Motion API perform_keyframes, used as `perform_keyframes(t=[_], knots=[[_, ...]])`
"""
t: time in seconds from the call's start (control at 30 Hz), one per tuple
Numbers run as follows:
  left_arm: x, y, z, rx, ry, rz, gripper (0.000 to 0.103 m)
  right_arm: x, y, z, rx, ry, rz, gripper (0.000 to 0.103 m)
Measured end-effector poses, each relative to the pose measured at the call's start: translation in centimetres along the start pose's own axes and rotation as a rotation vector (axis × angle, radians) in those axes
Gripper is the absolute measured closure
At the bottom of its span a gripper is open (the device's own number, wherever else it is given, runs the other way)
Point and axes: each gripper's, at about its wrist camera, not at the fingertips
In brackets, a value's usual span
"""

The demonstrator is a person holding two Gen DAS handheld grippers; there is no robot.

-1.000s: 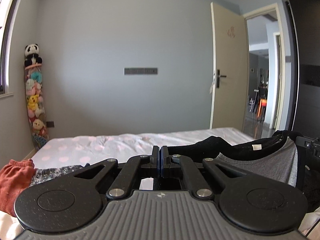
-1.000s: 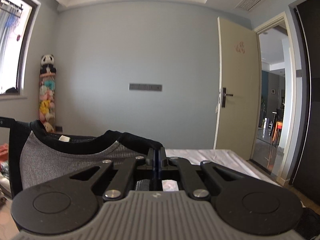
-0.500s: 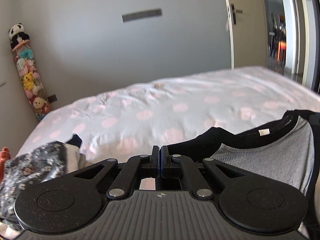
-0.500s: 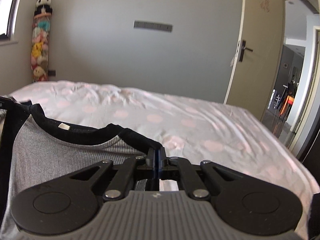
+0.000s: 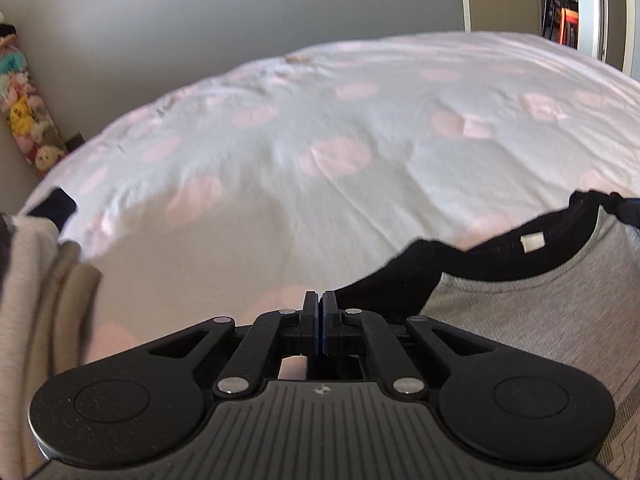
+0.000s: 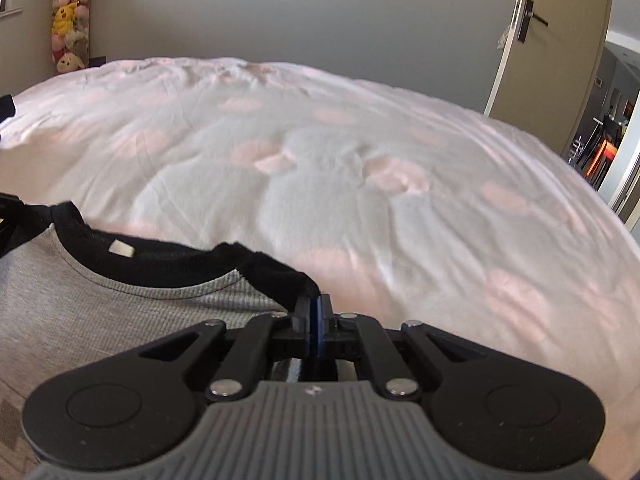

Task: Fold clothes
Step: 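Lay the shirt flat on the bed and open both grippers, then grasp the black sleeve with the right gripper and pull it straight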

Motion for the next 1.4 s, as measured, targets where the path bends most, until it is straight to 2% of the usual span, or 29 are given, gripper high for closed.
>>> perform_keyframes(t=[0.07,0.13,0.17,0.23,0.37,0.5,0.7,0.83,0.97,1.13,1.27,1.4], knots=[[-0.2,-0.3,-0.3,-0.002,-0.012,0.003,0.102,0.2,-0.3,0.0,-0.004,0.007,-0.004,0.096],[-0.3,0.4,-0.3,-0.002,-0.025,0.010,0.097,0.1,-0.1,0.4,0.006,0.006,-0.002,0.092],[-0.2,0.8,-0.3,-0.002,-0.026,0.011,0.091,-0.3,0.3,0.5,0.006,-0.009,-0.005,0.082],[0.2,2.2,-0.3,-0.004,-0.008,0.005,0.089,-1.0,1.3,0.8,0.007,-0.039,-0.010,0.072],[1.4,5.9,-1.0,0.012,0.034,-0.014,0.086,-2.7,4.9,0.6,0.017,-0.112,-0.010,0.072],[2.3,10.5,-3.2,0.038,0.060,-0.025,0.085,-4.1,10.0,-1.2,0.039,-0.157,-0.011,0.072],[2.8,17.0,-7.8,0.101,0.090,-0.016,0.085,-4.6,17.9,-6.0,0.118,-0.206,0.007,0.072],[3.1,20.7,-10.8,0.147,0.175,-0.061,0.083,-3.7,22.5,-9.3,0.180,-0.241,0.048,0.072],[2.9,24.0,-13.5,0.160,0.241,-0.095,0.076,-2.2,25.9,-12.6,0.268,-0.234,0.101,0.072],[1.9,26.6,-16.6,0.157,0.279,-0.117,0.074,-0.9,28.8,-15.4,0.328,-0.215,0.133,0.071],[1.9,26.7,-18.4,0.170,0.334,-0.121,0.071,-0.7,28.8,-16.9,0.395,-0.223,0.110,0.071],[2.4,26.2,-19.6,0.210,0.388,-0.123,0.065,-0.8,27.2,-18.1,0.503,-0.238,0.110,0.068]])
Point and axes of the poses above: each gripper's, at about its wrist camera, not at the fingertips, and y roughly against the way its jaws point, x to its left, z to its top, and after that the axes turned 2 degrees about z, right-handed
